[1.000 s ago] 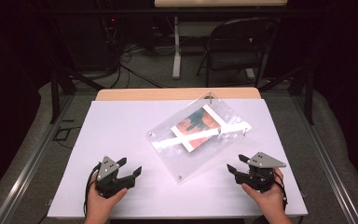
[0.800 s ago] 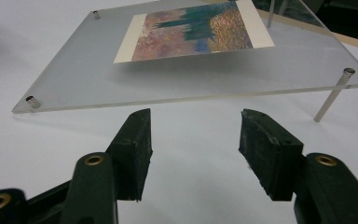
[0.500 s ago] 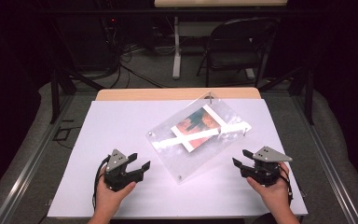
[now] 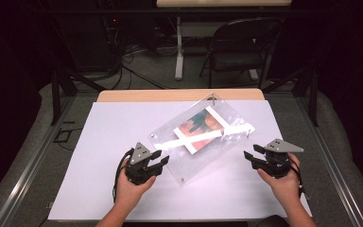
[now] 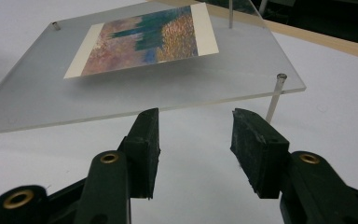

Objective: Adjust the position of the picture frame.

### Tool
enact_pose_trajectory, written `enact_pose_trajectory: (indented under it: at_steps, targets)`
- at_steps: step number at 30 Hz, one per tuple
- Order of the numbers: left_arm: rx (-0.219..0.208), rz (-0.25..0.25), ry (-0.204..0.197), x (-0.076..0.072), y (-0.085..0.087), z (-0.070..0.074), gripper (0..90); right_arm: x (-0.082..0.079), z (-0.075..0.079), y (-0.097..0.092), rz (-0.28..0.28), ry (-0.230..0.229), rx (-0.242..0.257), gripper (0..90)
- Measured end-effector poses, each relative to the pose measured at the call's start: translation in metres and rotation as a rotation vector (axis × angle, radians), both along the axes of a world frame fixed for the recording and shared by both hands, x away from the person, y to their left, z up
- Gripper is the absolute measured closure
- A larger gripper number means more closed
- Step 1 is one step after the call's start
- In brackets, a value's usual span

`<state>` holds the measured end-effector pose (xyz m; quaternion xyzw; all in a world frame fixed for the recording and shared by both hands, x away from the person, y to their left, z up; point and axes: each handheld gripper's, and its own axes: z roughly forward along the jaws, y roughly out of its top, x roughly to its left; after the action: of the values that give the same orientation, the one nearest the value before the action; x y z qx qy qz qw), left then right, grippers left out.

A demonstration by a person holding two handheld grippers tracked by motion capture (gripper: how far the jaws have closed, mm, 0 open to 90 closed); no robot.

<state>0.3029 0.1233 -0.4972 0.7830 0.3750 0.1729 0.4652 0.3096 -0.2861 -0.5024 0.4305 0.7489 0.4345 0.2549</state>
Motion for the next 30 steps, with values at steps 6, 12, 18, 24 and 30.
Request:
enact_pose_trajectory:
  at_steps: [6,12,18,24,30]
  targets:
    - [-0.002,-0.022,0.008,0.003,-0.013,0.001,73.6,0.003,-0.002,0.0,-0.005,-0.004,0.0,55.4]
    - [-0.005,-0.044,0.032,0.005,-0.031,-0.002,81.3,0.003,-0.008,-0.002,-0.02,-0.01,-0.003,60.6]
    - [0.019,-0.068,0.058,0.007,-0.049,-0.009,87.4,0.004,-0.013,-0.006,-0.031,0.001,0.02,65.2]
    - [-0.001,-0.126,0.101,0.007,-0.071,-0.019,90.0,0.008,-0.016,-0.014,-0.056,0.005,0.01,68.3]
    - [0.022,-0.167,0.137,0.004,-0.085,-0.028,90.0,0.013,-0.02,-0.024,-0.08,0.004,0.015,66.3]
